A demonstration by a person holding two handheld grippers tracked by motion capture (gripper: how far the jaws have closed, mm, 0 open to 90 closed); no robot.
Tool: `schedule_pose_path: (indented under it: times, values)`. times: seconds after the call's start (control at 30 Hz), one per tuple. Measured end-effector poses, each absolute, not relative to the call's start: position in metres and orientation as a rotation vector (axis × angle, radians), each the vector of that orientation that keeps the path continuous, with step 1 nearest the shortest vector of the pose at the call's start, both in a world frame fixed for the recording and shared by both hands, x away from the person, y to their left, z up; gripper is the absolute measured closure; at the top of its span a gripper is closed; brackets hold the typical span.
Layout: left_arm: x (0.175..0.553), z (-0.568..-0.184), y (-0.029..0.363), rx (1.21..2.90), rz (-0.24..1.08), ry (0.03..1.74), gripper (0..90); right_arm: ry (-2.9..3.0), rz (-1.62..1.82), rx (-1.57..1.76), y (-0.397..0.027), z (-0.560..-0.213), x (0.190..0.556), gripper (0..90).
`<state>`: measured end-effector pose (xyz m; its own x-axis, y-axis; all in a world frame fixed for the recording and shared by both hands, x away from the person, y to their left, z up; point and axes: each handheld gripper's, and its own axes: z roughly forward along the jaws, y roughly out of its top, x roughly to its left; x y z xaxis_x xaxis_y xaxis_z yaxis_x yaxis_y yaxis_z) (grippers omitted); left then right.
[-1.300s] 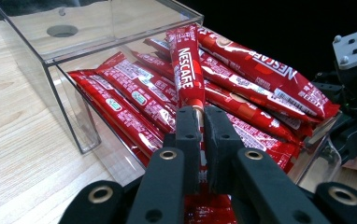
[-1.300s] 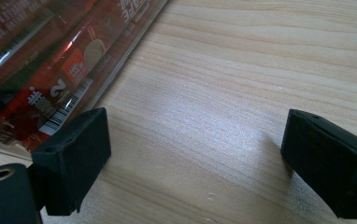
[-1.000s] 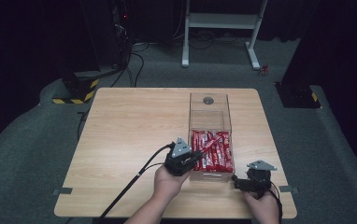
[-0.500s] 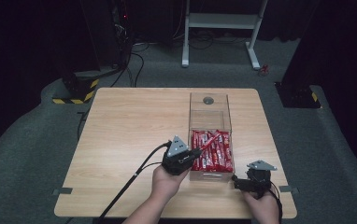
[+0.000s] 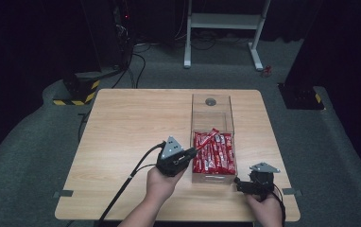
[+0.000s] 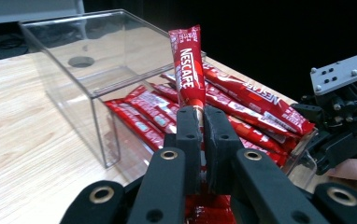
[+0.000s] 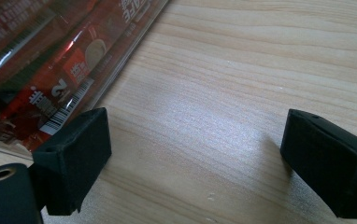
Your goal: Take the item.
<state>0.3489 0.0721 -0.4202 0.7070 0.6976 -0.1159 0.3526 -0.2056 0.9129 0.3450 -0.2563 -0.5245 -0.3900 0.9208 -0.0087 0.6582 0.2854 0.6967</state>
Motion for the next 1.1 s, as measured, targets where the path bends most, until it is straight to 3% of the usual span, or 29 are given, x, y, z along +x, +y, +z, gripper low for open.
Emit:
schedule_pose_path:
  times: [1.1]
  values:
    - [0.339, -0.42, 0.175, 1.75, 0.54, 0.982, 85.4, 2.151, 0.866, 1.415, -0.256, -0.525, 0.345, 8.6]
